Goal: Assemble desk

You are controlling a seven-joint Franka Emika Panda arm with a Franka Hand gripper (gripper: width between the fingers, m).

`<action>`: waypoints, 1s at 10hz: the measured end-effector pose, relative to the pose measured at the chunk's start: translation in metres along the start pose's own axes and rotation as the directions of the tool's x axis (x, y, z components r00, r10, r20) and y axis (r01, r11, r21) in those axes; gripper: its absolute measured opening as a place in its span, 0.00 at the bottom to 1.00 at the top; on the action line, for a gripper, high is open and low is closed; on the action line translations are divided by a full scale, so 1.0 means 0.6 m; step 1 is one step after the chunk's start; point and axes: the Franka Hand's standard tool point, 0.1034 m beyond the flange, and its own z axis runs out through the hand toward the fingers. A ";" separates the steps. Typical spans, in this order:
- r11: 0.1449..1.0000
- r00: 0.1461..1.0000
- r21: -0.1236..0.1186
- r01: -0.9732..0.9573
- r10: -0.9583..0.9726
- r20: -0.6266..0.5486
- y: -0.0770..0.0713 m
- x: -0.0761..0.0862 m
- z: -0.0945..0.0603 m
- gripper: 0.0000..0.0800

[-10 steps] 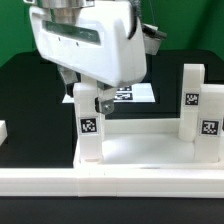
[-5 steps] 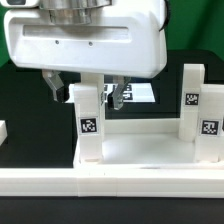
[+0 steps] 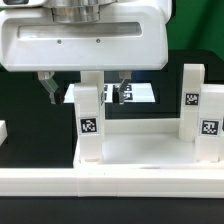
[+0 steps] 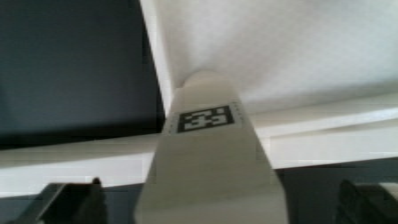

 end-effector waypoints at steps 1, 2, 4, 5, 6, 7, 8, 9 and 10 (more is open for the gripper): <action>1.000 1.000 0.000 -0.014 0.014 0.000 0.000 0.000 0.000 0.81; 1.000 1.000 0.000 -0.015 0.015 0.001 0.001 -0.001 0.001 0.67; 1.000 1.000 0.000 -0.016 0.016 0.001 0.002 -0.001 0.002 0.45; 1.000 1.000 0.000 -0.016 0.016 0.001 0.002 -0.001 0.002 0.36; 0.999 0.999 0.000 -0.041 0.041 0.001 0.002 -0.001 0.002 0.36; 0.999 0.999 0.001 -0.046 0.046 0.002 0.002 -0.001 0.002 0.36; 0.992 0.992 0.013 -0.125 0.125 0.004 0.006 -0.001 0.002 0.36; 0.970 0.970 0.018 -0.244 0.244 0.005 0.006 -0.001 0.002 0.36; 0.930 0.930 0.026 -0.367 0.366 0.008 0.005 -0.001 0.003 0.36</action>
Offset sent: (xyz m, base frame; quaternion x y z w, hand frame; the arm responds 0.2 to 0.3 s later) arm 0.0000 0.0000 0.0000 0.0000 0.0000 0.0000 1.0000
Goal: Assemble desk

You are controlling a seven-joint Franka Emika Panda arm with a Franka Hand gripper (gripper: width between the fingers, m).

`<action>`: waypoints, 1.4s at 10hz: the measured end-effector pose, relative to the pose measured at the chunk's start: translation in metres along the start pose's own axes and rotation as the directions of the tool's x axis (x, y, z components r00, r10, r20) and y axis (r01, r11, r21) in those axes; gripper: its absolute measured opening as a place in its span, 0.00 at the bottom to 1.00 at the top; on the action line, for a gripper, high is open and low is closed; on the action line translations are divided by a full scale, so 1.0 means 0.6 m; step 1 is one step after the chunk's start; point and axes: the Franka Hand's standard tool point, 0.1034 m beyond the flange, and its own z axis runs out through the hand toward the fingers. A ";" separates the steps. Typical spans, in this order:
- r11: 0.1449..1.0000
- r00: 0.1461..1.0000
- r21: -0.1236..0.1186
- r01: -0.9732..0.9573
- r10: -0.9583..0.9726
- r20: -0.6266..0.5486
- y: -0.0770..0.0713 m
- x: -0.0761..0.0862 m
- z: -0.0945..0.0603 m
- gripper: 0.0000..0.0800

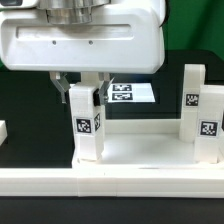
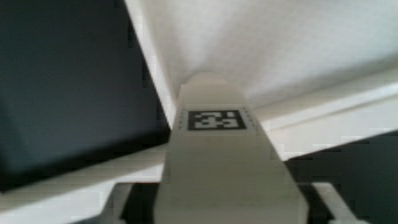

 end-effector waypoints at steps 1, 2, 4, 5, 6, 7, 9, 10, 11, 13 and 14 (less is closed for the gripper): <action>0.994 0.994 0.002 -0.106 0.106 -0.003 0.001 0.000 0.000 0.36; 0.980 0.980 0.010 -0.198 0.198 -0.004 0.001 0.001 0.001 0.36; 0.893 0.894 0.016 -0.449 0.449 -0.002 0.002 0.001 0.002 0.36; 0.846 0.846 0.016 -0.533 0.533 -0.001 0.001 0.001 0.002 0.36; 0.788 0.788 0.016 -0.616 0.616 0.000 0.001 0.002 0.003 0.36; 0.747 0.747 0.015 -0.665 0.665 0.001 0.000 0.002 0.003 0.36; 0.690 0.690 0.015 -0.723 0.723 0.003 -0.001 0.001 0.003 0.37; 0.709 0.709 0.015 -0.705 0.705 0.002 -0.001 0.001 0.004 0.37; 0.735 0.735 0.014 -0.678 0.678 0.002 0.000 0.001 0.004 0.66; 0.789 0.789 0.006 -0.614 0.614 0.001 0.000 0.001 0.003 0.78; 0.855 0.855 0.002 -0.519 0.519 -0.001 -0.001 0.000 0.003 0.81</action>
Offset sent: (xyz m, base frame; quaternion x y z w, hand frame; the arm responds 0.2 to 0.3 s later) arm -0.0062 0.0056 -0.0124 0.0064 -0.0206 0.3119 0.9499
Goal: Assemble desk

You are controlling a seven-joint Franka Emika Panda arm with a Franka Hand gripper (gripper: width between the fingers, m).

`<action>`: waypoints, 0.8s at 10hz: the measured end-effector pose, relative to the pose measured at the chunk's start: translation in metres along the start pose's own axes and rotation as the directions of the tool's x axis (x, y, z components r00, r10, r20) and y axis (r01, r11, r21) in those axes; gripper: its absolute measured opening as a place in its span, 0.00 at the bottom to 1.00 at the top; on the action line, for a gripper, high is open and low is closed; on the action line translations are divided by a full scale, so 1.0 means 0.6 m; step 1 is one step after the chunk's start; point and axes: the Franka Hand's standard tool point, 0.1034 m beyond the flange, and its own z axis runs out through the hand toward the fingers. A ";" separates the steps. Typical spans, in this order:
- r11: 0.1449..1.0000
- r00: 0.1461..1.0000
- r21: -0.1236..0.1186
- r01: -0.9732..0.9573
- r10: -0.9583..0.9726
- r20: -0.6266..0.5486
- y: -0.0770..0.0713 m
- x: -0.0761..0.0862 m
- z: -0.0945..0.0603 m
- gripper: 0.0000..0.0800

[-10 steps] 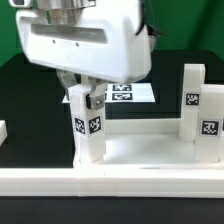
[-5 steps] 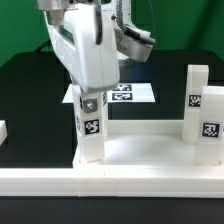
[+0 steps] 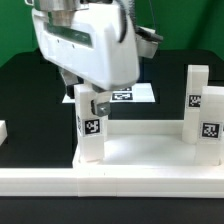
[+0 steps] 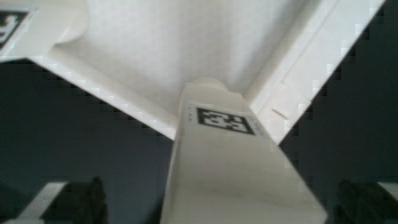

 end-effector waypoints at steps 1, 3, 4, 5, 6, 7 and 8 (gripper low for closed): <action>0.991 0.991 -0.001 0.130 -0.130 0.000 -0.001 -0.002 0.000 0.81; 0.955 0.955 -0.003 0.296 -0.296 -0.001 -0.002 -0.003 0.000 0.81; 0.901 0.901 -0.009 0.434 -0.434 -0.002 -0.002 -0.003 0.000 0.81; 0.872 0.872 -0.012 0.489 -0.489 -0.003 -0.002 -0.004 0.001 0.81; 0.809 0.809 -0.017 0.588 -0.588 -0.002 -0.001 -0.003 0.001 0.81; 0.741 0.741 -0.026 0.671 -0.671 -0.005 -0.003 -0.003 0.002 0.81; 0.697 0.698 -0.027 0.716 -0.716 -0.004 -0.005 -0.007 0.003 0.81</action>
Offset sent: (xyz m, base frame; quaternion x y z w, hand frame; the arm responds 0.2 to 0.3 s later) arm 0.0016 0.0081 0.0031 -0.0032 -0.0027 -0.3396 0.9406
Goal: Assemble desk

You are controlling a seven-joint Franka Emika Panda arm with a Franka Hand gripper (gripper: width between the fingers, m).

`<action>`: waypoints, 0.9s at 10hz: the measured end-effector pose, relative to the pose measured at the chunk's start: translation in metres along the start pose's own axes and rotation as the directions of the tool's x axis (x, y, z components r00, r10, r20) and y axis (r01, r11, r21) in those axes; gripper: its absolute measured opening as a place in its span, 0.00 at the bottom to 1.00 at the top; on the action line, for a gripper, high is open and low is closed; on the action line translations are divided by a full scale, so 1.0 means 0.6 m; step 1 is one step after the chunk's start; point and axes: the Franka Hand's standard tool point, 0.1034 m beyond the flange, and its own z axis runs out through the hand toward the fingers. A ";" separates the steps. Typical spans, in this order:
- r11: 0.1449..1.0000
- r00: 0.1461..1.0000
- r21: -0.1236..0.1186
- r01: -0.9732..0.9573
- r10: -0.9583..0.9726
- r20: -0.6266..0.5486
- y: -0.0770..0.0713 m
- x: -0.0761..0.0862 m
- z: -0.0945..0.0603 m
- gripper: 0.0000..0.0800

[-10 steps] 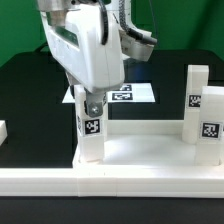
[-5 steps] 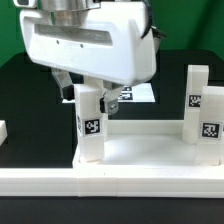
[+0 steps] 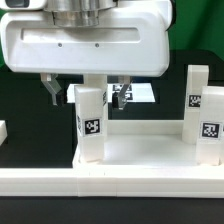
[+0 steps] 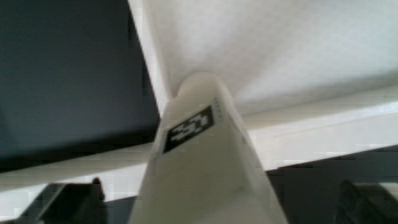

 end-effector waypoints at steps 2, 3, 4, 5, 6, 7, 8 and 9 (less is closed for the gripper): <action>0.991 0.991 -0.009 0.134 -0.134 0.000 -0.002 0.000 -0.004 0.81; 0.983 0.983 -0.010 0.183 -0.183 -0.004 -0.003 0.002 -0.008 0.81; 0.972 0.972 -0.009 0.235 -0.235 -0.006 -0.004 0.002 -0.012 0.81; 0.960 0.960 -0.010 0.280 -0.280 -0.005 -0.004 0.002 -0.012 0.81; 0.956 0.956 -0.010 0.294 -0.294 -0.005 -0.004 0.002 -0.012 0.78; 0.957 0.957 -0.010 0.290 -0.290 -0.005 -0.003 0.002 -0.011 0.61; 0.957 0.957 -0.010 0.290 -0.290 -0.005 -0.002 0.002 -0.011 0.61; 0.957 0.957 -0.010 0.289 -0.289 -0.005 -0.002 0.002 -0.011 0.43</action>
Offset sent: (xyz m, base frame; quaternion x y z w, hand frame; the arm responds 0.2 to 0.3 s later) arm -0.0081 0.0078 0.0100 0.0045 -0.0136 -0.0983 0.9951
